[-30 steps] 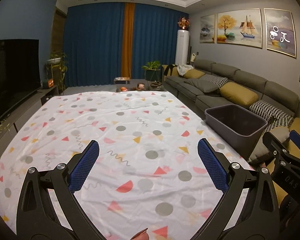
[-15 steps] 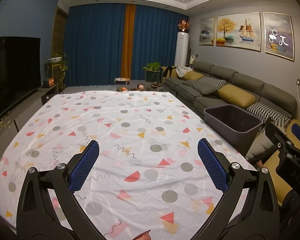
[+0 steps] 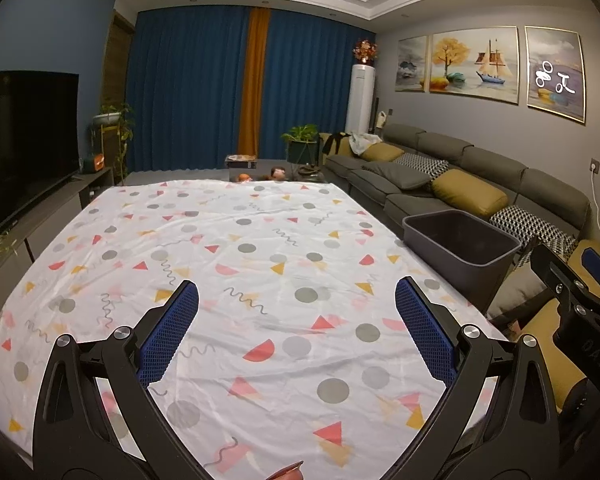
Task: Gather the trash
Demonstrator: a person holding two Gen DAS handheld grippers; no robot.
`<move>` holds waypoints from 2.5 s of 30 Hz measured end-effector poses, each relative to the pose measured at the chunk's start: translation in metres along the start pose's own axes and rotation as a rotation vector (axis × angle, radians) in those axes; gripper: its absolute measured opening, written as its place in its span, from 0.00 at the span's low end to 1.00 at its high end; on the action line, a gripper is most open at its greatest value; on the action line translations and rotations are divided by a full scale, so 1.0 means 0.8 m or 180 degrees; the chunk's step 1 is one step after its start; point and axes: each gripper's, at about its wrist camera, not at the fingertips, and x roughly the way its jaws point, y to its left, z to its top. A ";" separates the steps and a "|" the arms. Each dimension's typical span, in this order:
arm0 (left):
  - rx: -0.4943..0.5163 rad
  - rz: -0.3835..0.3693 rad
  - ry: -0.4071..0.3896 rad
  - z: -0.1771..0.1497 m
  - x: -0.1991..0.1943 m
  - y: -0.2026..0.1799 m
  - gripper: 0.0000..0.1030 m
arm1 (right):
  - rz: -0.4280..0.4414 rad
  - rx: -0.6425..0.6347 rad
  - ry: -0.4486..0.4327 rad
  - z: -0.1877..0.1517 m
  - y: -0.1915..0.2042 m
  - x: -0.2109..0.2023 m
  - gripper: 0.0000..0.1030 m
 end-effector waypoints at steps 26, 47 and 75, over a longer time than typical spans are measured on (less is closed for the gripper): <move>-0.0013 -0.0035 0.0001 -0.002 -0.002 -0.002 0.94 | 0.0008 0.0012 -0.0020 0.002 0.000 -0.005 0.95; -0.0022 -0.0048 0.0002 -0.003 -0.004 -0.003 0.94 | 0.0005 0.0036 -0.0039 0.006 0.003 -0.008 0.95; -0.0010 -0.0071 0.0005 -0.001 -0.006 -0.005 0.94 | 0.0008 0.0069 -0.0058 0.008 0.003 -0.008 0.95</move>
